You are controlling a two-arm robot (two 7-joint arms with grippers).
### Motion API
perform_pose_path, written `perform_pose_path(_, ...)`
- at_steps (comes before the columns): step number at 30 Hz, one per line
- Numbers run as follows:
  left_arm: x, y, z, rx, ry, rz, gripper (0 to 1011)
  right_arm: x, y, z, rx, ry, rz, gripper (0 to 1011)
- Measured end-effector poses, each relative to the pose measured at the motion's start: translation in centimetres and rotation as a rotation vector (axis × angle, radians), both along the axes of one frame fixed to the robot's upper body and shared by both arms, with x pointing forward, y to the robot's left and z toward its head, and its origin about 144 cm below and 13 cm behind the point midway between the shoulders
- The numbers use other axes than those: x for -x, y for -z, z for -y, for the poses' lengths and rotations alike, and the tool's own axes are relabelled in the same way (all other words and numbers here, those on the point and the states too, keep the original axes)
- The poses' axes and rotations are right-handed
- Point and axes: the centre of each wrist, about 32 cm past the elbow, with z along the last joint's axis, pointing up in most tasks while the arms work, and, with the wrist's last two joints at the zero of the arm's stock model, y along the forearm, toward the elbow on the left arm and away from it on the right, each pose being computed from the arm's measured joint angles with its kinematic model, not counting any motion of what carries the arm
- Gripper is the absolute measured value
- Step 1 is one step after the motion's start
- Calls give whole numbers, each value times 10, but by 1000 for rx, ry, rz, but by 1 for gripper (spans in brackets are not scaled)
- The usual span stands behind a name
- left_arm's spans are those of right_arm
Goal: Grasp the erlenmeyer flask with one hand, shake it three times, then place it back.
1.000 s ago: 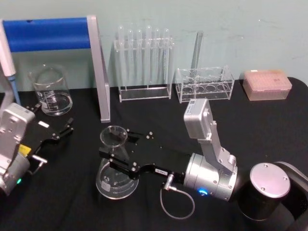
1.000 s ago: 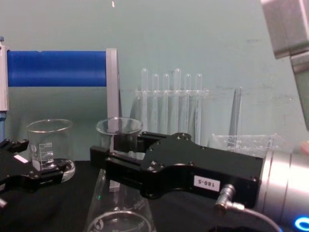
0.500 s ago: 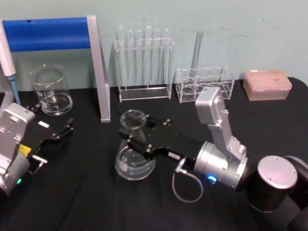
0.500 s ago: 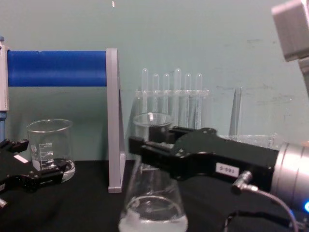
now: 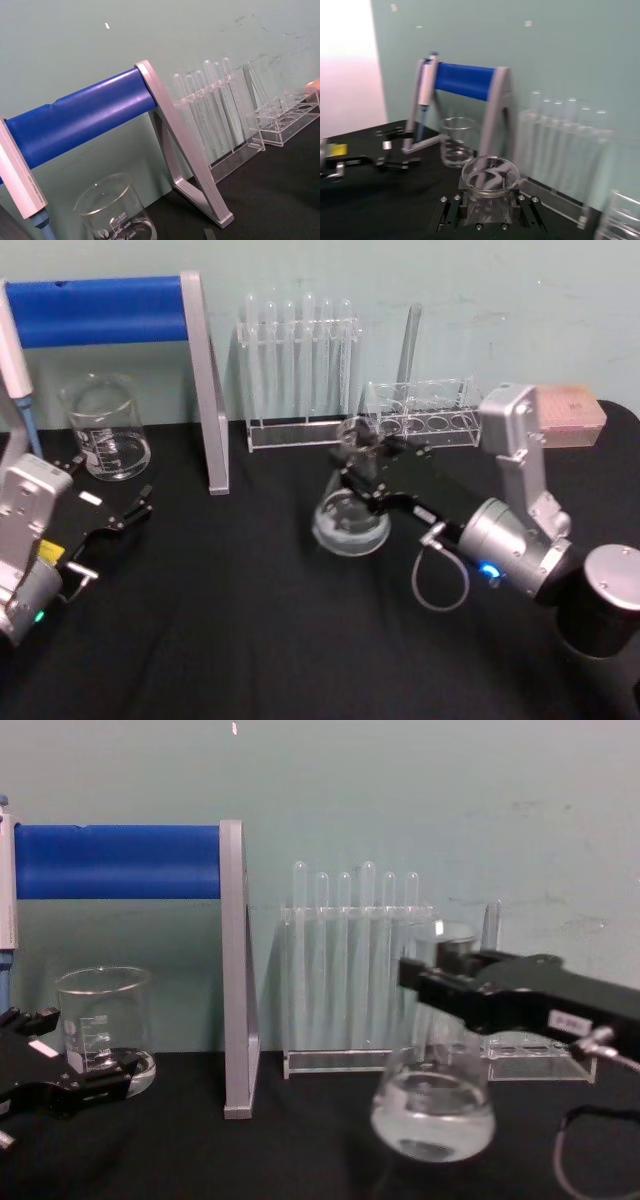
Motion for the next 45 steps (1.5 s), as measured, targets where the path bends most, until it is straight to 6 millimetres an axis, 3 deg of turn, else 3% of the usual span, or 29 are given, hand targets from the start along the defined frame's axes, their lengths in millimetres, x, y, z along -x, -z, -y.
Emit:
perform_pose_path(17,0,0,0,0,0,0,1001,-1,-2,45,-19,220,11,453)
perform_pose_path(27,0,0,0,0,0,0,1001,1,-1,55,-22,272,7,453)
perform_pose_path(35,0,0,0,0,0,0,1001,0,-1,46,-26,234,3,453)
perform_pose_path(45,0,0,0,0,0,0,1001,2,0,12,-25,69,-10,453)
